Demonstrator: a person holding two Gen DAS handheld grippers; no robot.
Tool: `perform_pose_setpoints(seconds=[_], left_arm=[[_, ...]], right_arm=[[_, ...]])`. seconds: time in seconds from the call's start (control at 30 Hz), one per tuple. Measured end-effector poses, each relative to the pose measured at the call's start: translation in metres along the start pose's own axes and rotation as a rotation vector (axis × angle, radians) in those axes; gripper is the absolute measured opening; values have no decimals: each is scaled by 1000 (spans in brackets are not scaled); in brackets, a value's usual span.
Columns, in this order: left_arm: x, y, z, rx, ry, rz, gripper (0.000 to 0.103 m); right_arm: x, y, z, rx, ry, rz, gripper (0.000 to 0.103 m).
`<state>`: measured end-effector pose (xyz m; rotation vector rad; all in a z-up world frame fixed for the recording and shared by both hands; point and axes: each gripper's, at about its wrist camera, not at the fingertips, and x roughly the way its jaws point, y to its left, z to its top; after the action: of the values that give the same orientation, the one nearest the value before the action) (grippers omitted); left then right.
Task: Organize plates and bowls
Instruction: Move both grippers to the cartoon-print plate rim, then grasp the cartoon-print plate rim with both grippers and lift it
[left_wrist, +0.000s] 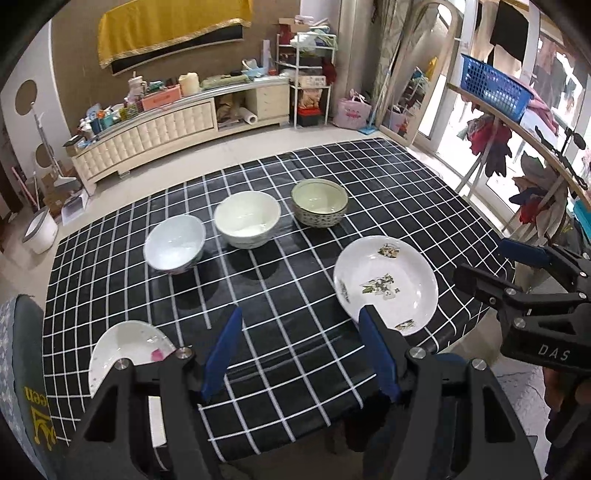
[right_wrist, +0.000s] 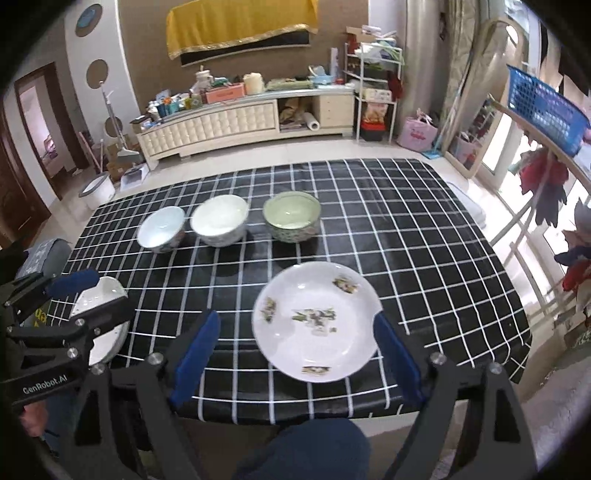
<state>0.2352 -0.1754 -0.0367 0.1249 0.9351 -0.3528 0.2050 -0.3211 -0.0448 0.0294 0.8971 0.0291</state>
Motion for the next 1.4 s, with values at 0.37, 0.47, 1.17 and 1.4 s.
perform_pose_setpoints(seconds=[0.37, 0.47, 1.17, 1.4], left_arm=[[57, -26, 25, 21, 81, -5, 63], [76, -28, 27, 22, 107, -11, 63], [216, -54, 8, 30, 348, -40, 63], [228, -61, 5, 38, 367, -50, 63]], right_arm=[[45, -46, 5, 47, 73, -18, 88], [62, -56, 5, 52, 103, -19, 88], [167, -92, -22, 62, 303, -16, 88], [180, -94, -24, 49, 333, -8, 74]])
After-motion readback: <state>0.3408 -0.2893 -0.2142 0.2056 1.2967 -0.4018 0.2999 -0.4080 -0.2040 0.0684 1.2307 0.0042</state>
